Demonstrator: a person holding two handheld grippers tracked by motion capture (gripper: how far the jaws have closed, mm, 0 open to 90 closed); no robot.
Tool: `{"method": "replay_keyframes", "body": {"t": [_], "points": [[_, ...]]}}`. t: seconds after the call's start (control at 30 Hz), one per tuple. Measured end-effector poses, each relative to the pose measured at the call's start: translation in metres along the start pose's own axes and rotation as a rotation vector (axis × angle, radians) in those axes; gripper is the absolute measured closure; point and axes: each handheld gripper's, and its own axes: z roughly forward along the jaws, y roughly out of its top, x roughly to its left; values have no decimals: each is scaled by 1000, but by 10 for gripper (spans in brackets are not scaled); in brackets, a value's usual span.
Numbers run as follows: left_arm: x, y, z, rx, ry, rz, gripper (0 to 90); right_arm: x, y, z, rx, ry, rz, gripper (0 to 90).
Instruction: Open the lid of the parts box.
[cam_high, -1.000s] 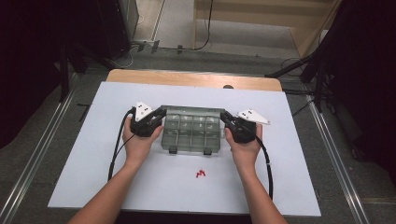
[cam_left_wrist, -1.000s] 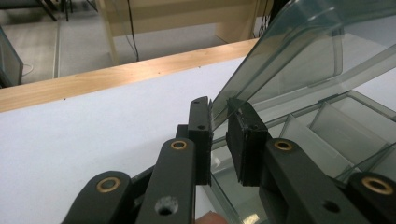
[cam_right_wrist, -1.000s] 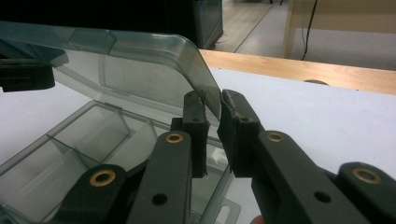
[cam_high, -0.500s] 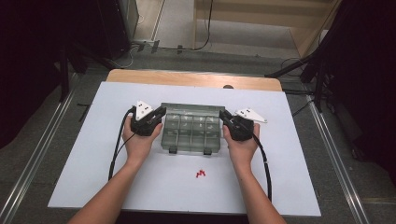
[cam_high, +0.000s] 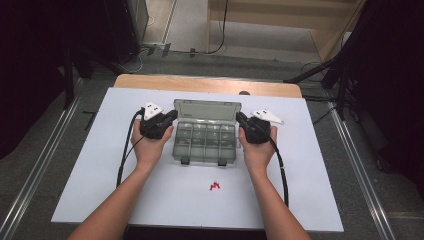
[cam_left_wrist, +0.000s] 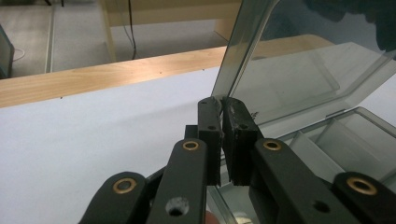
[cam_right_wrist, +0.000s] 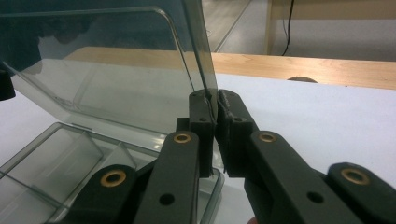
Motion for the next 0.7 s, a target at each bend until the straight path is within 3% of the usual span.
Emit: {"method": "replay_keyframes", "body": {"t": [0.13,0.7], "points": [[3,4,9,9,15,29,855,-2,4,5,6,-2,9,871],[16,11,25,39,-27,-28,863,-13,13,24,27,1,17,876]]}}
